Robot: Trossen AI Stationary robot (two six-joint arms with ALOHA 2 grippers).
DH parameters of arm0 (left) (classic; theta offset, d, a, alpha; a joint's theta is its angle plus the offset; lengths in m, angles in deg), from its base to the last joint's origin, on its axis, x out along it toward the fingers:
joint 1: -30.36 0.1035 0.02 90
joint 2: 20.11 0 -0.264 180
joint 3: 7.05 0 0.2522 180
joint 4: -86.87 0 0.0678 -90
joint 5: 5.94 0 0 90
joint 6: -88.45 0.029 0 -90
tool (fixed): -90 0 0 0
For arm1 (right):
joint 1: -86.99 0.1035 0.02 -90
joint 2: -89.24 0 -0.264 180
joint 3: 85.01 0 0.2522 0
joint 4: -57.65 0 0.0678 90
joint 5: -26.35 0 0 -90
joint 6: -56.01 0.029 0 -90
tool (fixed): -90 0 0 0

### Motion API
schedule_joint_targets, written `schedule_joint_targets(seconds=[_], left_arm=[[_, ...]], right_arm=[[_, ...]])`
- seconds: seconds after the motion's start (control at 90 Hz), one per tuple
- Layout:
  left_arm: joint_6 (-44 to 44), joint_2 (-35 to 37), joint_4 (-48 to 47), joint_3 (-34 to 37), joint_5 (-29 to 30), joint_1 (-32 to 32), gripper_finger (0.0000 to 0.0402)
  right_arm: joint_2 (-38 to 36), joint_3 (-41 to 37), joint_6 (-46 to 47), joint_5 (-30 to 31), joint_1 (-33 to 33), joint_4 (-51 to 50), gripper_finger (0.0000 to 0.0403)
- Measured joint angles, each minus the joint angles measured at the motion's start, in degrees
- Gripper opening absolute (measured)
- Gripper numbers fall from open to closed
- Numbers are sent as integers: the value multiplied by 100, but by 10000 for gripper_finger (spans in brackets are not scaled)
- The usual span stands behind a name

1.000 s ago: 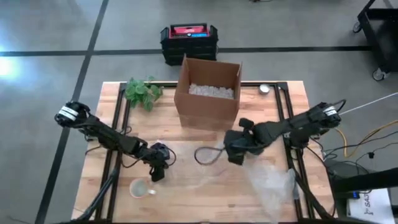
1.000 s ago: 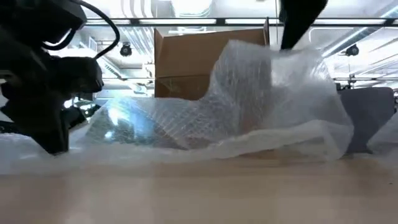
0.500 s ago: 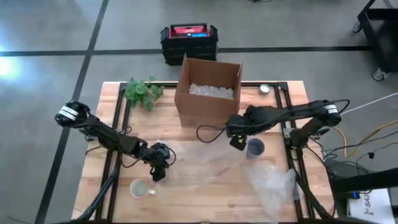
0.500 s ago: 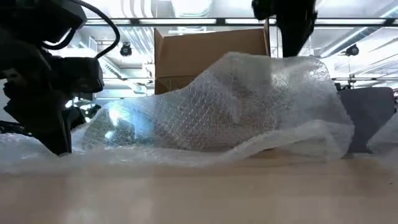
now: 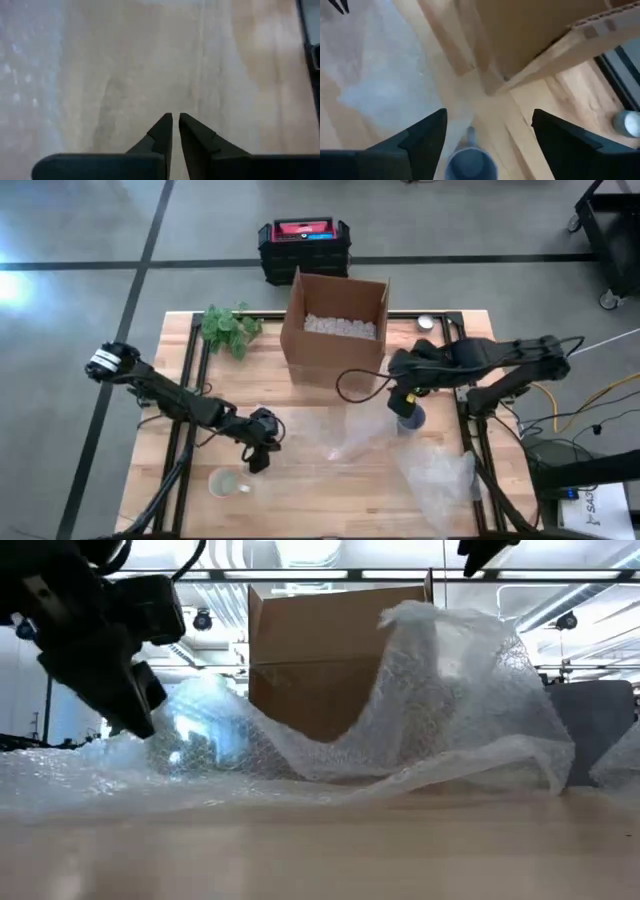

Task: Wrap mug
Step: Wrap the blue cup in bubble wrap

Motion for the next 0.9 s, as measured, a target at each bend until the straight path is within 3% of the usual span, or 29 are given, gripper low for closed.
schedule_joint_targets(seconds=[0.111, 0.222, 0.356, 0.433, 0.544, 0.644, 0.711, 0.9], left_arm=[[-101, -24, -40, 99, 328, 0, 20], [-262, -25, -8, 150, 684, 2, 20], [-288, -25, 59, 169, 876, 2, 20], [-288, -27, 58, 169, 876, 2, 20], [-259, -28, 72, 169, 876, 2, 20], [-232, -28, 142, 170, 877, 2, 20], [-242, -28, 158, 171, 874, 0, 20], [-282, -28, 267, 173, 867, -52, 20]], right_arm=[[-24, -27, -273, -970, 339, 377, 266], [32, -358, -282, -1328, 971, 1327, 255], [381, -940, -246, -1434, 1786, 2450, 239], [716, -1229, -272, -1111, 2177, 3008, 228], [1361, -1331, -676, -483, 2458, 3138, 214], [1833, -1240, -1035, -427, 2487, 3065, 207], [2081, -1118, -1163, -535, 2486, 3204, 207], [2634, -810, -1658, -1550, 2503, 3100, 218]])
